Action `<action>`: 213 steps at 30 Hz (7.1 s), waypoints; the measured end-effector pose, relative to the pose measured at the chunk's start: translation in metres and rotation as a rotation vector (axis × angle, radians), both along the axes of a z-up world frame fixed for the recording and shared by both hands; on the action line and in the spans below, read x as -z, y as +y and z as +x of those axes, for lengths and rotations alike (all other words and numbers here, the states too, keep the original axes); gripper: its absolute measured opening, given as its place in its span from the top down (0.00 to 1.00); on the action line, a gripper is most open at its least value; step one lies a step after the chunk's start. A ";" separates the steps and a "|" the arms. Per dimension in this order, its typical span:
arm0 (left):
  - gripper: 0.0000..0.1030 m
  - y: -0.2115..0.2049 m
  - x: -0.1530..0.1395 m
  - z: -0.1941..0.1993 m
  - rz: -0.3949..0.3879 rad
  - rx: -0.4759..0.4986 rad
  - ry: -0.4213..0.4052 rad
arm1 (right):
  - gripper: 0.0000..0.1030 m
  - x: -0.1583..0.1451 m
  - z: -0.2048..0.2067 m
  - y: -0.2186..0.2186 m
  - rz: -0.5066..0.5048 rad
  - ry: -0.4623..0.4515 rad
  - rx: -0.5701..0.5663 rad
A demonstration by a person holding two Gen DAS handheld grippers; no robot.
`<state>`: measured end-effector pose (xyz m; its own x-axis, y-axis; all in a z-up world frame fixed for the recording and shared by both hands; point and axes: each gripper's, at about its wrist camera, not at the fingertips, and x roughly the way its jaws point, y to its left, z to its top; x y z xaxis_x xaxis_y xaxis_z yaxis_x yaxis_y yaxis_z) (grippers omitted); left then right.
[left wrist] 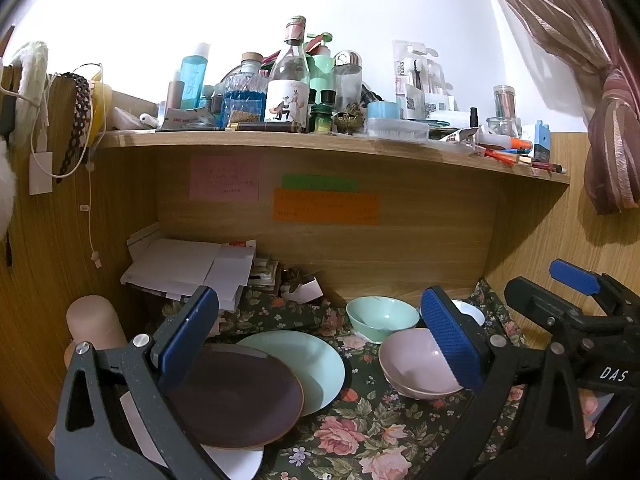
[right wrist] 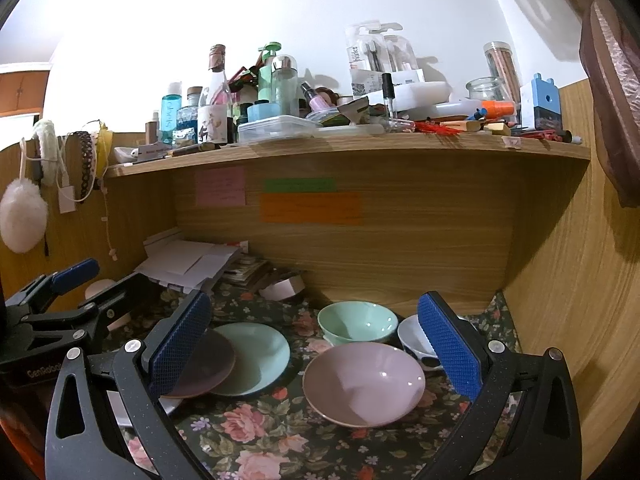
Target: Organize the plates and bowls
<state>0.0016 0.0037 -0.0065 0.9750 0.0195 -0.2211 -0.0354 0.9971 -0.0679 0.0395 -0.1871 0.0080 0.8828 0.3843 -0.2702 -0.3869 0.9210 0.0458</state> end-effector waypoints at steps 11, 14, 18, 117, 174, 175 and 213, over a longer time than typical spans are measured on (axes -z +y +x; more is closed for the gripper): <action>0.00 -0.003 0.002 0.000 0.004 0.006 -0.001 | 0.00 -0.001 0.000 -0.002 0.000 -0.003 0.004; 0.00 -0.004 0.002 -0.001 0.005 0.008 -0.003 | 0.00 -0.001 0.000 -0.001 0.000 -0.003 0.005; 0.00 -0.005 0.002 -0.001 0.005 0.009 -0.002 | 0.00 0.000 0.000 -0.001 -0.001 -0.002 0.006; 0.64 0.162 0.152 0.077 -0.216 -0.147 0.609 | 0.70 0.177 0.159 0.187 -0.175 0.762 -0.429; 0.63 0.045 0.141 0.037 -0.217 0.057 0.569 | 0.70 0.137 0.060 0.002 -0.030 0.663 -0.210; 0.63 0.042 0.142 0.037 -0.216 0.062 0.573 | 0.70 0.138 0.060 0.000 -0.029 0.667 -0.208; 0.63 0.009 0.175 0.062 -0.187 0.139 0.673 | 0.68 0.166 0.054 -0.036 -0.027 0.725 -0.111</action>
<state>0.0640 0.0128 -0.1815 0.6168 -0.1923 -0.7633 -0.0033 0.9691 -0.2468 0.0937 -0.2236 -0.1581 0.4348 0.4456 -0.7826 -0.3589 0.8827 0.3032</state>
